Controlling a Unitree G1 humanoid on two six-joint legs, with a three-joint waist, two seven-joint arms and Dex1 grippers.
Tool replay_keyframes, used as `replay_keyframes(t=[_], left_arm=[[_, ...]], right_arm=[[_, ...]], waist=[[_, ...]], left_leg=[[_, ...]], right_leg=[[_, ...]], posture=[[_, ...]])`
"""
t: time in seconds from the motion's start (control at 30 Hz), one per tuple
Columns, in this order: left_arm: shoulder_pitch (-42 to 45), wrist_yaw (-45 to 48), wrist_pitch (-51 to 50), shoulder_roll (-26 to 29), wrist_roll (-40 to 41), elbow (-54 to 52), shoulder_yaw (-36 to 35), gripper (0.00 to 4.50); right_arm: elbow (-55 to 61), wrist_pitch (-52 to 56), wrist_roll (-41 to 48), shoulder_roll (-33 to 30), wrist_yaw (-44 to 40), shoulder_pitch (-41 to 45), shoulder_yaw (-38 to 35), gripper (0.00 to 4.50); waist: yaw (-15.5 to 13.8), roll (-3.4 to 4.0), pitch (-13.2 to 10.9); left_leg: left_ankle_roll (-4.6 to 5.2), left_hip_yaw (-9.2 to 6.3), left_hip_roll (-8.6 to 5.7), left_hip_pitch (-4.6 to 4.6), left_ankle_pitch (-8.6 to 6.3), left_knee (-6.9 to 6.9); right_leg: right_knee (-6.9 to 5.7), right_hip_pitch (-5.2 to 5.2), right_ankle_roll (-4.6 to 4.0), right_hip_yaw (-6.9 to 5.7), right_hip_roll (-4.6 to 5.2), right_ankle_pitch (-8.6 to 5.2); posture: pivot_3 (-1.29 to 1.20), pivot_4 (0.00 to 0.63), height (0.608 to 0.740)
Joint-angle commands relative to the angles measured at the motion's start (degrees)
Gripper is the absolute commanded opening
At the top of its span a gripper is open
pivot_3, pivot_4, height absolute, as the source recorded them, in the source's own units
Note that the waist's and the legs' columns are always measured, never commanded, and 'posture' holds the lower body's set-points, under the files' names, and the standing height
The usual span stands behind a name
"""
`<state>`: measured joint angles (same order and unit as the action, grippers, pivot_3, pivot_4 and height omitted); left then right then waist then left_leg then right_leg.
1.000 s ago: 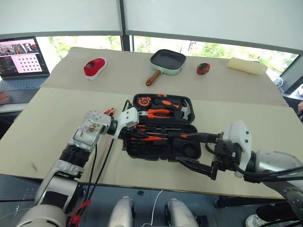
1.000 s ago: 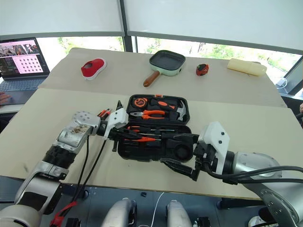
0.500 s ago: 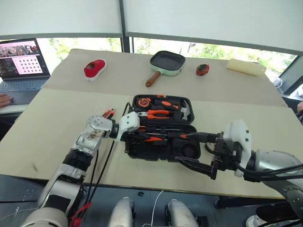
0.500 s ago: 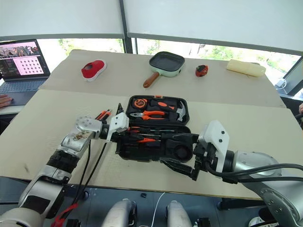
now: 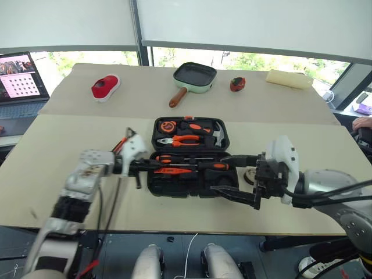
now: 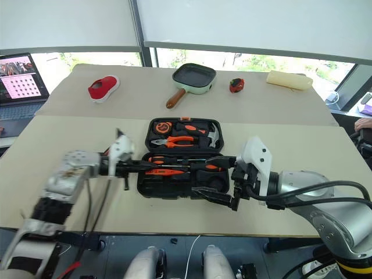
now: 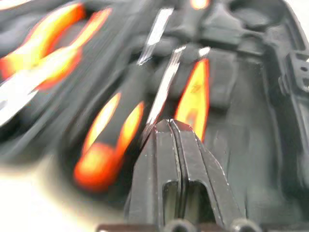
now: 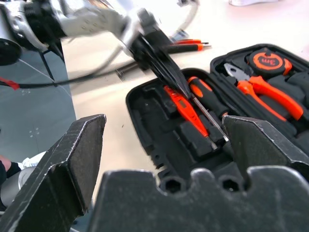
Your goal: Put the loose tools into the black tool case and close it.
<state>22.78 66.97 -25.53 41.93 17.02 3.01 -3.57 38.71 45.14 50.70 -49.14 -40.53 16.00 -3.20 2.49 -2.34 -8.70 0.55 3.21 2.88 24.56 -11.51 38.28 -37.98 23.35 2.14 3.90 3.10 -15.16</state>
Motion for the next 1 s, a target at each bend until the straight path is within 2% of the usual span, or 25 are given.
replay_keyframes(t=[0.03, 0.17, 0.2, 0.3, 0.43, 0.53, 0.77, 0.87, 1.0], left_arm=[[-9.64, -4.91, -6.15, 4.38, 4.09, -7.54, -13.53, 1.56], [-20.61, -10.01, -8.99, 5.56, 4.99, -10.57, -25.35, 2.97], [-22.63, -11.01, -9.67, 5.4, 5.35, -11.39, -27.47, 3.46], [-24.57, -13.2, -11.21, 5.6, 5.62, -12.62, -28.77, 4.45], [-19.35, -14.51, -12.78, 7.03, 5.13, -10.4, -23.04, 4.45], [-11.53, -14.13, -12.77, 7.72, 2.55, -5.72, -14.58, 4.45], [5.79, -15.88, -4.99, 4.37, -7.54, 14.91, 0.76, 4.45], [8.47, -14.38, -2.7, 3.17, -9.57, 19.9, 4.37, 4.45], [9.53, -12.89, -1.17, 1.95, -9.87, 22.7, 5.56, 4.45]], right_arm=[[-2.15, -1.35, -0.26, 1.45, -2.66, 4.67, 1.27, 4.5], [-5.24, -1.96, -1.81, 2.82, -5.99, 8.07, 3.86, 4.5], [-5.96, -2.23, -2.61, 3.13, -6.99, 8.67, 4.78, 4.5], [-7.48, -2.87, -4.49, 3.94, -9.19, 10.07, 6.76, 4.5], [-8.37, -2.77, -5.65, 5.02, -10.2, 11.12, 7.29, 4.5], [-7.49, -2.12, -5.62, 5.15, -9.95, 10.72, 6.73, 4.5], [-2.3, -0.18, -3.95, 5.51, -6.0, 7.86, 4.95, 4.5], [-0.34, 0.03, -3.89, 5.77, -3.99, 6.81, 4.57, 4.5], [0.82, -0.01, -4.13, 5.66, -2.52, 5.97, 4.34, 4.5]], waist=[[-0.05, 0.02, -0.01], [-0.36, -0.03, -0.05], [-0.57, -0.07, -0.07], [-1.69, -0.16, -0.09], [-3.0, -0.17, -0.09], [-3.18, -0.19, -0.08], [-2.7, -0.21, -0.07], [-2.18, -0.21, -0.07], [-2.17, -0.21, -0.06]], left_leg=[[0.0, 0.01, -0.01, -0.01, 0.0, -0.03], [0.0, 0.08, -0.05, -0.02, 0.0, -0.08], [-0.01, 0.07, -0.06, -0.02, 0.0, -0.08], [-0.02, 0.06, -0.04, -0.02, 0.0, -0.07], [-0.03, 0.11, -0.04, -0.03, 0.0, -0.08], [-0.04, 0.17, -0.05, 0.0, 0.0, -0.08], [-0.03, 0.49, -0.1, 0.16, 0.0, -0.13], [-0.03, 0.54, -0.08, 0.22, 0.0, -0.18], [-0.03, 0.53, -0.1, 0.28, 0.0, -0.18]], right_leg=[[0.01, 0.01, 0.0, 0.0, 0.05, -0.01], [0.1, 0.0, 0.04, -0.02, 0.27, -0.02], [0.11, -0.03, 0.04, -0.06, 0.3, -0.02], [0.21, -0.05, 0.03, -0.17, 0.33, -0.02], [0.37, -0.08, 0.0, -0.23, 0.4, -0.01], [0.4, -0.1, -0.04, -0.25, 0.4, 0.03], [0.31, 0.08, -0.09, -0.24, 0.16, 0.06], [0.32, 0.17, -0.09, -0.22, 0.13, 0.07], [0.31, 0.2, -0.09, -0.22, 0.17, 0.06]], posture=[[0.0, 0.15, 0.74], [0.0, 0.15, 0.74], [0.0, 0.15, 0.74], [0.0, 0.15, 0.74], [0.0, 0.15, 0.74], [0.0, 0.15, 0.74], [0.0, 0.15, 0.74], [0.0, 0.15, 0.74], [0.0, 0.15, 0.74]])
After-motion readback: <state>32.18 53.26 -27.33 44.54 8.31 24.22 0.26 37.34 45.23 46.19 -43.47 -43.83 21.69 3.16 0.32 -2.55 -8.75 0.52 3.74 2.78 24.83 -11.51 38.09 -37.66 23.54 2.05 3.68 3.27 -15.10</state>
